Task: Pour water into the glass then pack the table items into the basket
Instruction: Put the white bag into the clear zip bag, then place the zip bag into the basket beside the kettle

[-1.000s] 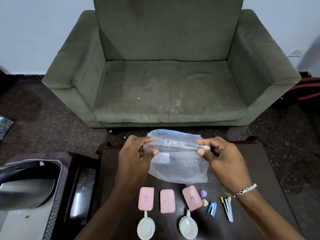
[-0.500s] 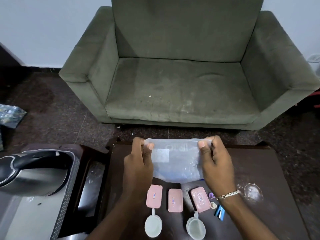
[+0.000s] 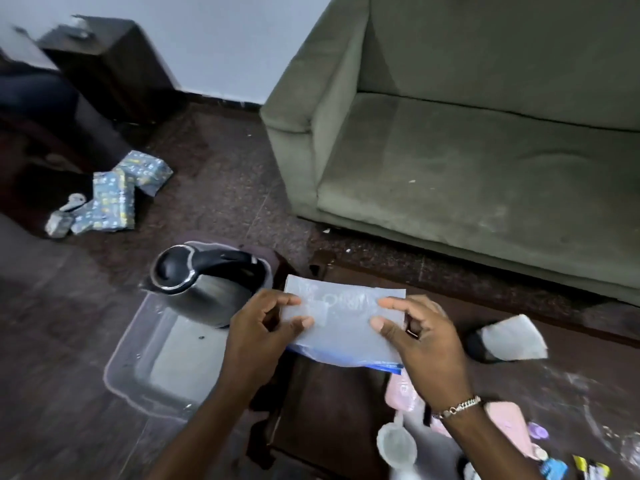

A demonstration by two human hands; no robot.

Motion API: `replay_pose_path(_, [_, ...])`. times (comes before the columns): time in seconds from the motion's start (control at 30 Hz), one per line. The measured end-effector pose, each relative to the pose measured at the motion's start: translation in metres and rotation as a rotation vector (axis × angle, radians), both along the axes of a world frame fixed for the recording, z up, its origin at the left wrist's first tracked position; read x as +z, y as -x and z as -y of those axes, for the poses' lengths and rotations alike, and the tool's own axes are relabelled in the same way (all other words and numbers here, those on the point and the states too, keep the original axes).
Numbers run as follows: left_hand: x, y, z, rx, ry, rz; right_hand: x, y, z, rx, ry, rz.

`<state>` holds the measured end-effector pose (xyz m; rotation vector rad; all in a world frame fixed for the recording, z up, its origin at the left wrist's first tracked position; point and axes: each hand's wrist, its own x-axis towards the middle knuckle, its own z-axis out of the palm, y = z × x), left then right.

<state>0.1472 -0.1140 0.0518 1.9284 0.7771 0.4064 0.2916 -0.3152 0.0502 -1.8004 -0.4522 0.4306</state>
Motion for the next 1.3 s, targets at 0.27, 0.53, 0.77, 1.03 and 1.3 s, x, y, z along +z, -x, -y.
replay_pose_path(0.27, [-0.026,0.123,-0.109,-0.029,-0.084,-0.278,-0.049,0.098,-0.110,0.380,0.266,-0.007])
replay_pose_path(0.53, [-0.073,0.195,-0.179,-0.120,-0.271,-0.610,-0.082,0.194,-0.202,0.716,0.652,0.287])
replay_pose_path(0.77, [-0.111,0.209,-0.209,-0.301,-0.360,-0.763,-0.103,0.229,-0.234,0.761,0.846,0.518])
replay_pose_path(1.03, [-0.127,0.198,-0.214,-0.361,-0.551,-0.904,-0.120,0.230,-0.249,0.768,0.936,0.558])
replay_pose_path(1.3, [-0.130,0.183,-0.222,-0.518,-0.275,-0.929,-0.128,0.221,-0.268,0.916,0.764,0.502])
